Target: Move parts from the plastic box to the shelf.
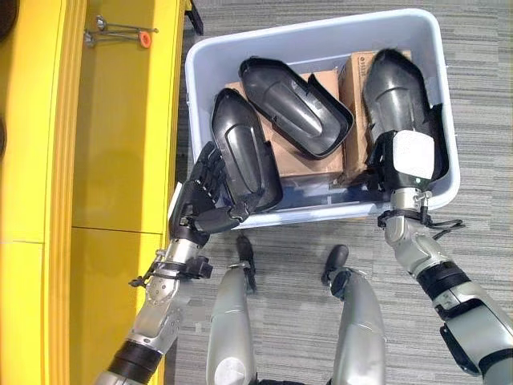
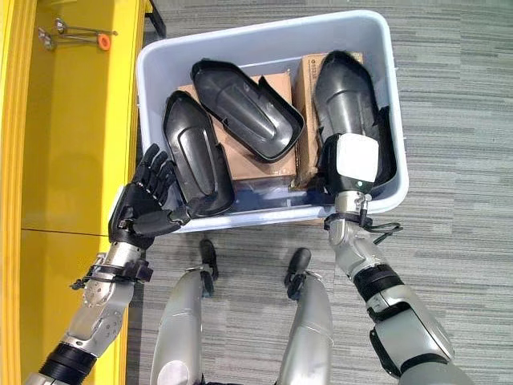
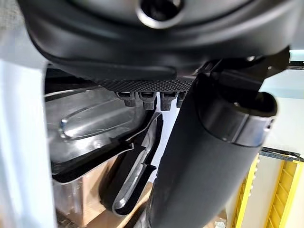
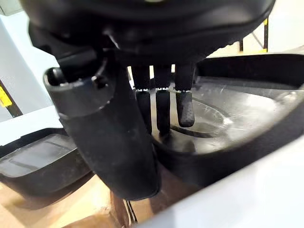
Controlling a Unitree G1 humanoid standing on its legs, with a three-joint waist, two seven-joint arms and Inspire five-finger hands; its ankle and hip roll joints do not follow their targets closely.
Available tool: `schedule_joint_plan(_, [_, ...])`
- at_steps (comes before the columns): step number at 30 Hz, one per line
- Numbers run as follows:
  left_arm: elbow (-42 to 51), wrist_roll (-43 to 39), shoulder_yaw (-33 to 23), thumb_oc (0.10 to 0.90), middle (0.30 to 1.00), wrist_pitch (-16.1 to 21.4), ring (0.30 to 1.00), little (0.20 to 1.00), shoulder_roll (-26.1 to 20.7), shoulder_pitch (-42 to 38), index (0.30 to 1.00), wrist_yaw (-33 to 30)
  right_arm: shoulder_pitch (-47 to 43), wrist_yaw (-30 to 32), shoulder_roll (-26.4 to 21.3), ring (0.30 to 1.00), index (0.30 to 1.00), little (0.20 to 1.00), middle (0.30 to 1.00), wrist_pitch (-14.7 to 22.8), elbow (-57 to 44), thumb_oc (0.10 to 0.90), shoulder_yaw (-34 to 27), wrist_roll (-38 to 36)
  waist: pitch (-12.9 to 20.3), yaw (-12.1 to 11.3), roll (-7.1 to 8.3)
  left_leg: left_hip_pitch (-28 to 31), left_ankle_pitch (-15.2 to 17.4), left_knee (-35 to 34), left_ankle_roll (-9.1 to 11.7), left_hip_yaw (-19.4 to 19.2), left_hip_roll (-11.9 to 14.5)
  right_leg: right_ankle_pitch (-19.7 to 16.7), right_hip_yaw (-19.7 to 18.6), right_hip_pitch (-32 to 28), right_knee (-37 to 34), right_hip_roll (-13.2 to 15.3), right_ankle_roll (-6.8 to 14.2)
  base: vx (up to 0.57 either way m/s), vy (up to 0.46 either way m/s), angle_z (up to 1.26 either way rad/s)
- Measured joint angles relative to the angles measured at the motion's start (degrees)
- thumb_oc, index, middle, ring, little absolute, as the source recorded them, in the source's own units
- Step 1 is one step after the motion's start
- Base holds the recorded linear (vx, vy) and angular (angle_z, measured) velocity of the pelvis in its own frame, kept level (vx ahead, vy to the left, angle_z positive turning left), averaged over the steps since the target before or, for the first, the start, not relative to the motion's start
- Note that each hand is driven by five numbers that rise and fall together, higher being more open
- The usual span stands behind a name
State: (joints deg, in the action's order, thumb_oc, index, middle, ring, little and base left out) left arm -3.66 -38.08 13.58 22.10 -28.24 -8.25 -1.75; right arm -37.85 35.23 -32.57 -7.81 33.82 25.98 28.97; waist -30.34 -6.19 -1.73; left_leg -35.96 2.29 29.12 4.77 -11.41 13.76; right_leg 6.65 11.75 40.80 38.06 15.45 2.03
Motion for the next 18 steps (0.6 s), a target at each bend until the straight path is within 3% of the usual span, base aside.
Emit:
schedule_joint_plan(5, [0.00,0.02,-0.36,0.900,1.000,-0.65,1.000,1.000,0.02,-0.34,1.000,0.09,4.02,-2.89,1.05,0.300,0.300,0.300,0.300,0.65,-0.29,0.400,-0.07,-0.52,-0.05,0.00,0.04,6.40,0.25,-1.94,0.33,-1.17,-0.10,-0.03,0.30,-6.13,-1.72,-0.10,0.01,0.05,0.018,-0.03])
schedule_joint_plan(13, [-0.08,0.02,-0.68,0.900,1.000,-1.84,1.000,1.000,-0.03,0.91,1.000,0.02,9.39,-1.95,1.84,0.300,0.300,0.300,0.300,1.55,-0.27,0.400,-0.59,-2.98,-0.09,0.02,0.06,16.61,0.19,-6.23,0.34,-1.19,-0.96,0.43,1.40,-16.57,-5.28,-0.11,1.03,0.09,0.006,0.05])
schedule_joint_plan(18, [2.03,-0.65,-1.33,0.900,1.000,-3.95,1.000,1.000,0.02,2.68,1.000,0.02,10.57,-0.07,1.91,0.300,0.300,0.300,0.300,0.01,-6.25,0.400,-6.68,-8.62,0.05,0.23,0.08,22.62,-1.21,-10.99,0.44,-1.24,-0.96,0.68,2.33,-22.23,-8.20,-1.09,1.43,0.17,0.002,0.06])
